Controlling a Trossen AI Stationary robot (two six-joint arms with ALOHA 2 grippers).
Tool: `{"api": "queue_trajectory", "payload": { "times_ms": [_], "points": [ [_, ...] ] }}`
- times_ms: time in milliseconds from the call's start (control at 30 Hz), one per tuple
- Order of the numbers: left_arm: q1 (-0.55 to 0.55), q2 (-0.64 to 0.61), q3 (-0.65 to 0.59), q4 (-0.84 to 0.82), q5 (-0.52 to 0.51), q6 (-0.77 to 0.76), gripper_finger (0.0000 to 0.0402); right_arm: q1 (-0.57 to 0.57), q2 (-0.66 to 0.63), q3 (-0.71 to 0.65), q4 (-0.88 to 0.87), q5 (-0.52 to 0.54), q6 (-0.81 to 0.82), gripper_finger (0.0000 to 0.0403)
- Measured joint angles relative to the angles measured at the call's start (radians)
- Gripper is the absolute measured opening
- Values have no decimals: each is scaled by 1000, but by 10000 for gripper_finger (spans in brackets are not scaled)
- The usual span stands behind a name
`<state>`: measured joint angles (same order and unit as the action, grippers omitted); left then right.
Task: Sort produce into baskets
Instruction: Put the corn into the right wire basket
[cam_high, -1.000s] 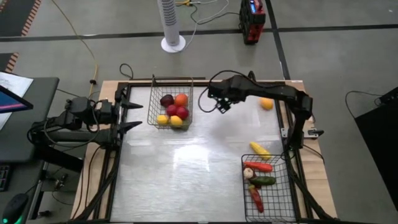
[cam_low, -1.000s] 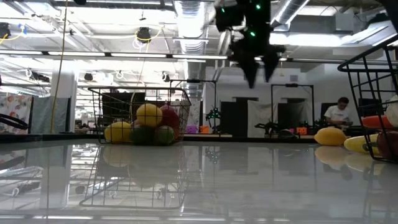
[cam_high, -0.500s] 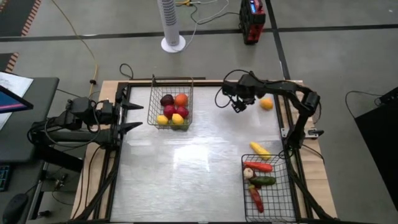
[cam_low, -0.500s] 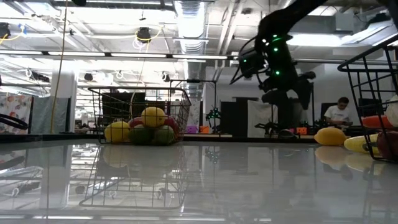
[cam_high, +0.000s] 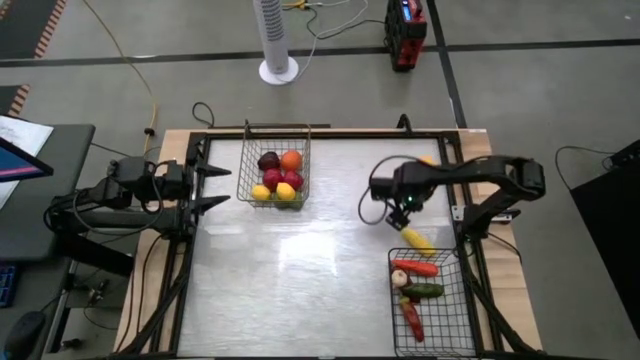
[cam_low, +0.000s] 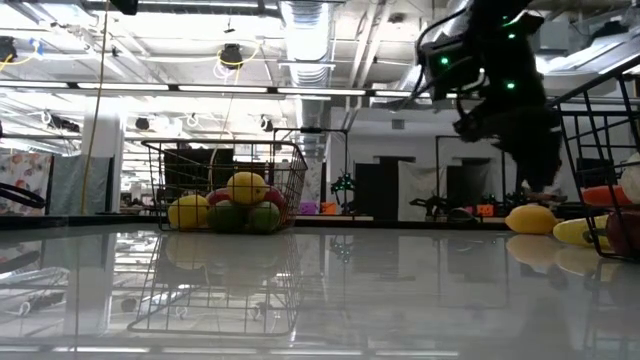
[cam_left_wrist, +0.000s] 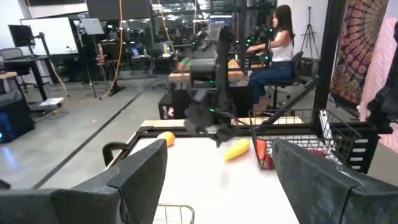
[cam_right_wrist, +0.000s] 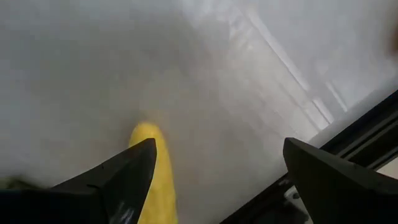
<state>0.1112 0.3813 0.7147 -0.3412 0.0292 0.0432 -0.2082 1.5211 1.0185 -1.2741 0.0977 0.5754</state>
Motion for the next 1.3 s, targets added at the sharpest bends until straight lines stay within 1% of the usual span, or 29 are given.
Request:
{"api": "queue_trajectory", "payload": {
  "times_ms": [100, 200, 400, 567, 767, 900, 967, 1033, 1233, 1300],
  "points": [
    [0, 0, 0, 1, -8, -7, 279, 57, 8, -35, 6, -38, 32, 374],
    [0, 0, 0, 3, -9, -7, 279, 76, 26, -60, 37, -85, 51, 366],
    [0, 0, 0, 6, -11, -2, 279, 119, 42, -76, 100, -160, 38, 334],
    [0, 0, 0, 6, -18, 8, 279, 154, 53, -115, 136, -169, 37, 311],
    [0, 0, 0, 6, -18, 8, 279, 163, 84, -150, 226, -208, 42, 301],
    [0, 0, 0, 6, -18, 7, 279, 162, 113, -162, 233, -208, 41, 288],
    [0, 0, 0, 6, -18, 7, 279, 162, 131, -163, 236, -208, 22, 272],
    [0, 0, 0, 7, -18, 7, 279, 162, 146, -161, 240, -210, 2, 247],
    [0, 0, 0, 7, -18, 8, 279, 141, 164, -147, 231, -221, -36, 145],
    [0, 0, 0, 7, -18, 12, 279, 130, 160, -136, 226, -214, -46, 140]
  ]
}}
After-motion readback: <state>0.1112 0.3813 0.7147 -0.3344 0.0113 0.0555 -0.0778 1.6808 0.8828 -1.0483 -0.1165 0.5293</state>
